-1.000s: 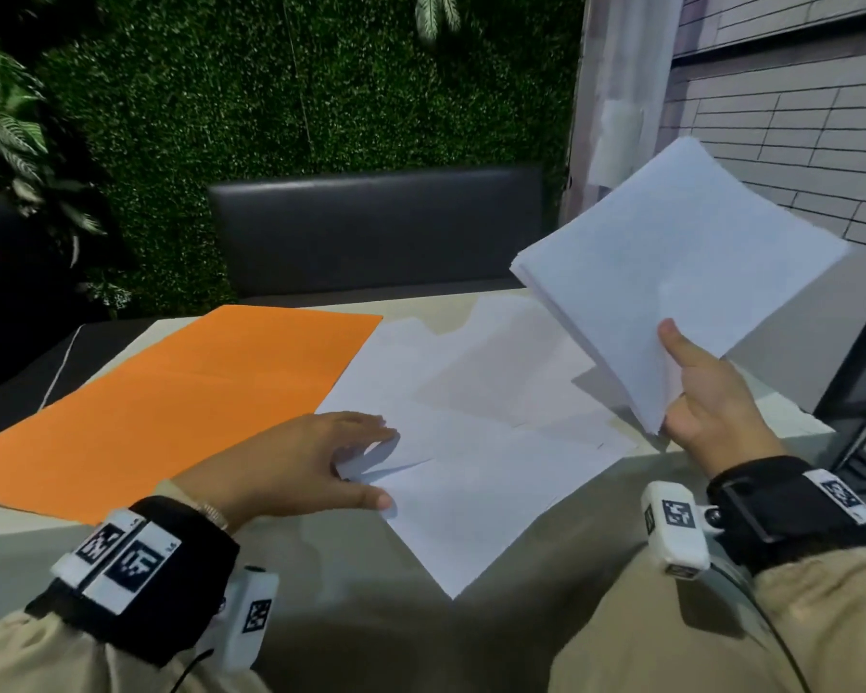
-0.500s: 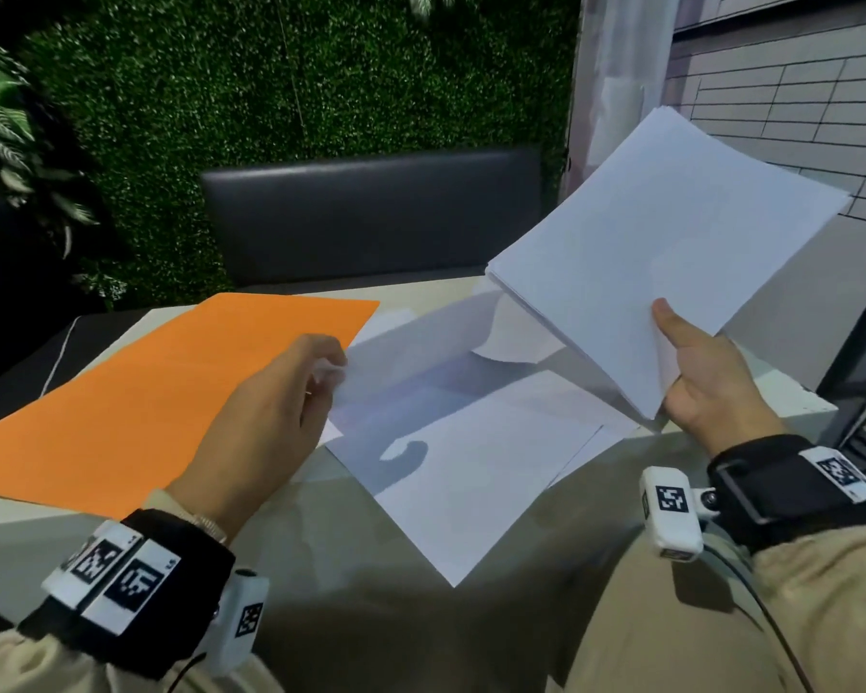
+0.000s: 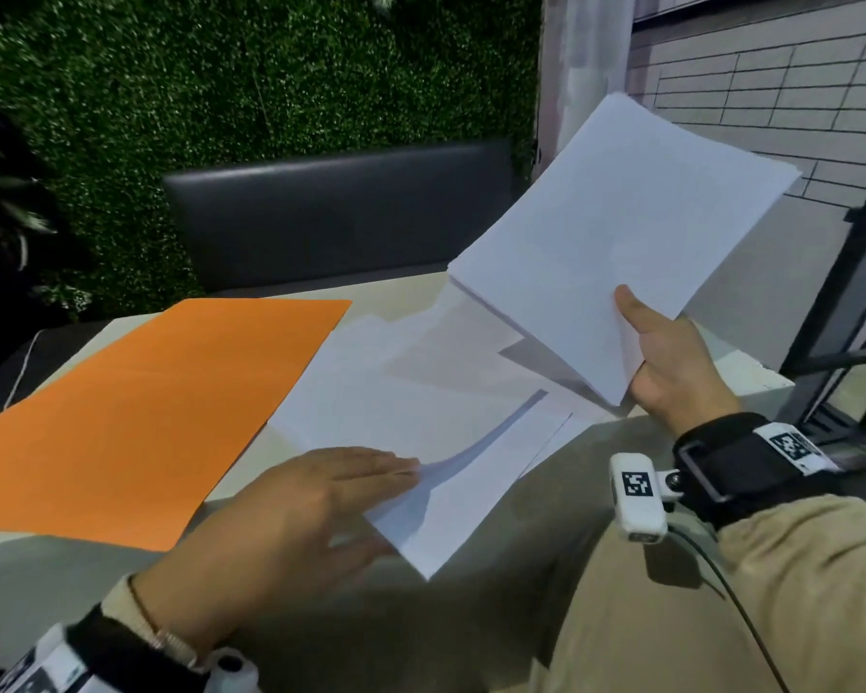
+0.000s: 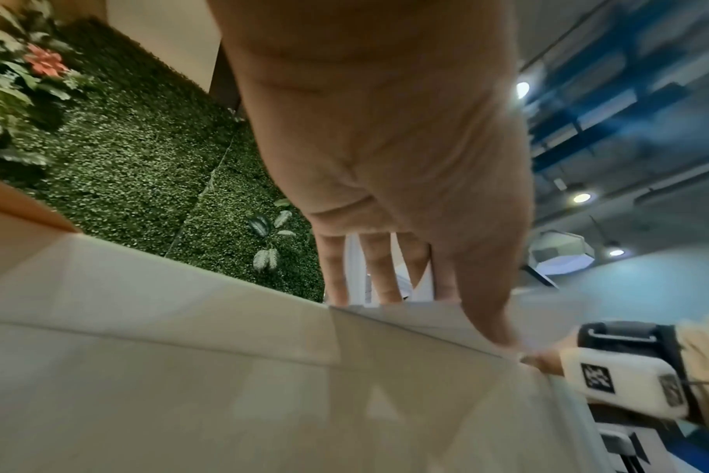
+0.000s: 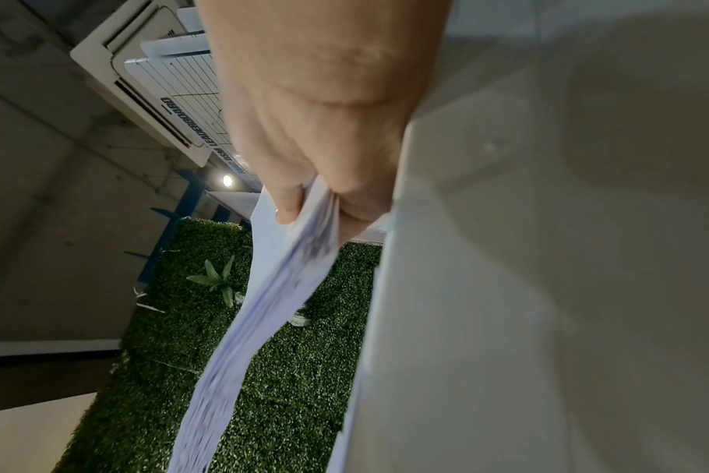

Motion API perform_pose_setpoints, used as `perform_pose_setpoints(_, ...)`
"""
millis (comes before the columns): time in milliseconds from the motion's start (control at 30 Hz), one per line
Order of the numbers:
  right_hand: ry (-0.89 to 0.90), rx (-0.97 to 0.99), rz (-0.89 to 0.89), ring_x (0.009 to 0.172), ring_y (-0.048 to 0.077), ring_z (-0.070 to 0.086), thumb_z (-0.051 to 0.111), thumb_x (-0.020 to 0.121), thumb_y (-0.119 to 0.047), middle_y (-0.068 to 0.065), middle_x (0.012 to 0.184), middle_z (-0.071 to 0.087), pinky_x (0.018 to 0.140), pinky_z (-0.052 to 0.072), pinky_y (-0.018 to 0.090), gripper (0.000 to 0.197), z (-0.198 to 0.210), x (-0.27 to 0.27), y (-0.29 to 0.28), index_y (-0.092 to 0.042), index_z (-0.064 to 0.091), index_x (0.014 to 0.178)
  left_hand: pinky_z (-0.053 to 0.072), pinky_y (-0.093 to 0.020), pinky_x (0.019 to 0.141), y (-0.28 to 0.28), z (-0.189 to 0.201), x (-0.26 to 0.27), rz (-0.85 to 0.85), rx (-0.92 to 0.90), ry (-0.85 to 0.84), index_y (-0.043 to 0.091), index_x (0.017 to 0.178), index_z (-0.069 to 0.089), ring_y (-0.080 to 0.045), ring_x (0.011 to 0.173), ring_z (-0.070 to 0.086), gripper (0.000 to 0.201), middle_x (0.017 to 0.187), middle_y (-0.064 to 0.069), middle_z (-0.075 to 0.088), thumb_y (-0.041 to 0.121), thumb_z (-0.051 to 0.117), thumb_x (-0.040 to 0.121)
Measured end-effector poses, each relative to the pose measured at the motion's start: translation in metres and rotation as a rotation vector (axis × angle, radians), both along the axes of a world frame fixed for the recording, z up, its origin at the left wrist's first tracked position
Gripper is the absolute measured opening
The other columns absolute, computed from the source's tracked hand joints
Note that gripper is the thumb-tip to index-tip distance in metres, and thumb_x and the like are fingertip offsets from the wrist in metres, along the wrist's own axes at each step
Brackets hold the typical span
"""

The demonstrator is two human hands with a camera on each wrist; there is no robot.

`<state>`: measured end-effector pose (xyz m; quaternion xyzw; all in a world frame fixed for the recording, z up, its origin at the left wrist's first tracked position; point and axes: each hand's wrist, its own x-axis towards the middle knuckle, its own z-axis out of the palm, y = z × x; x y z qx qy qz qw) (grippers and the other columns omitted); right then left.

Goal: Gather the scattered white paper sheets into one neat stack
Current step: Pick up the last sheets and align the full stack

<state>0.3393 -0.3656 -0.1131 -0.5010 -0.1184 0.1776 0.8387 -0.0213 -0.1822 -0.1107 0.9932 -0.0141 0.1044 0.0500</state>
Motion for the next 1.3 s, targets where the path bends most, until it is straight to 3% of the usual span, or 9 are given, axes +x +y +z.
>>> perform_pose_setpoints(100,-0.032,-0.007,0.004,0.114,0.027,0.075,0.074,0.098,-0.029,0.002,0.123,0.079,0.097,0.06,0.05,0.039,0.0,-0.002,0.001,-0.015,0.069,0.134,0.053,-0.012,0.094,0.011,0.002,-0.001,-0.023,-0.141,-0.172,0.035,0.13,0.078,0.007,0.121,0.068,0.036,0.133,0.026,0.075,0.048,0.056,0.104)
perform_pose_setpoints(233,-0.05,-0.025,0.007,0.113,0.025,0.075,0.073,0.099,-0.028,0.001,0.123,0.079,0.094,0.061,0.045,0.038,0.001,-0.003,0.001,-0.015,0.069,0.134,0.053,-0.008,0.073,0.024,0.003,-0.001,0.177,-0.273,-0.397,0.032,0.106,0.082,0.008,0.101,0.073,0.024,0.115,0.038,0.073,0.046,0.063,0.106)
perform_pose_setpoints(333,-0.036,-0.015,-0.003,0.111,0.024,0.076,0.074,0.099,-0.027,0.001,0.122,0.079,0.087,0.062,0.04,0.038,0.001,-0.003,0.002,-0.014,0.069,0.135,0.047,-0.008,0.063,0.032,0.002,0.003,0.339,-0.319,-0.563,0.03,0.082,0.074,0.001,0.073,0.065,0.017,0.083,0.021,0.071,0.031,0.074,0.099)
perform_pose_setpoints(433,-0.017,-0.019,-0.019,0.108,0.023,0.077,0.074,0.098,-0.028,0.001,0.12,0.08,0.079,0.063,0.036,0.04,0.002,-0.003,0.002,-0.014,0.069,0.134,0.052,-0.033,0.063,0.038,0.006,0.005,0.434,-0.368,-0.614,0.013,0.078,0.075,-0.027,0.068,0.064,0.024,0.069,0.0,0.068,0.027,0.077,0.097)
perform_pose_setpoints(633,0.033,0.026,-0.047,0.103,0.022,0.079,0.076,0.097,-0.028,0.0,0.117,0.081,0.076,0.065,0.037,0.038,0.002,-0.002,0.001,-0.017,0.07,0.132,0.044,-0.017,0.059,0.03,0.017,0.02,0.429,-0.376,-0.702,0.026,0.075,0.068,-0.007,0.065,0.058,0.027,0.081,0.009,0.069,0.024,0.077,0.1)
perform_pose_setpoints(733,0.052,0.035,-0.052,0.109,0.025,0.077,0.077,0.096,-0.031,0.0,0.119,0.08,0.083,0.065,0.042,0.041,0.001,0.0,0.0,-0.018,0.07,0.134,0.059,-0.028,0.072,0.019,0.007,0.029,0.269,-0.32,-0.435,0.03,0.092,0.079,-0.002,0.082,0.072,0.011,0.101,0.019,0.077,0.031,0.072,0.101)
perform_pose_setpoints(867,0.046,0.028,-0.03,0.106,0.026,0.078,0.076,0.096,-0.032,0.001,0.12,0.08,0.085,0.065,0.047,0.04,0.002,0.0,0.0,-0.019,0.07,0.133,0.064,-0.028,0.083,0.015,-0.003,0.035,0.063,-0.099,-0.144,0.044,0.123,0.078,-0.002,0.109,0.075,0.031,0.122,0.026,0.079,0.05,0.061,0.097)
perform_pose_setpoints(1067,0.03,0.016,-0.018,0.101,0.022,0.08,0.076,0.096,-0.032,-0.001,0.116,0.081,0.073,0.065,0.037,0.038,0.002,-0.003,-0.002,-0.019,0.07,0.132,0.055,-0.022,0.091,0.029,0.009,0.032,0.032,-0.105,-0.027,0.037,0.123,0.083,0.0,0.122,0.065,0.036,0.128,0.021,0.079,0.026,0.09,0.088)
perform_pose_setpoints(1300,0.017,0.015,-0.022,0.105,0.023,0.078,0.074,0.098,-0.031,-0.001,0.118,0.081,0.079,0.065,0.041,0.037,0.003,-0.004,-0.002,-0.021,0.069,0.133,0.062,-0.031,0.084,0.032,0.015,0.033,0.047,-0.165,-0.004,0.044,0.12,0.082,0.003,0.101,0.076,0.023,0.119,0.03,0.079,0.043,0.075,0.099)
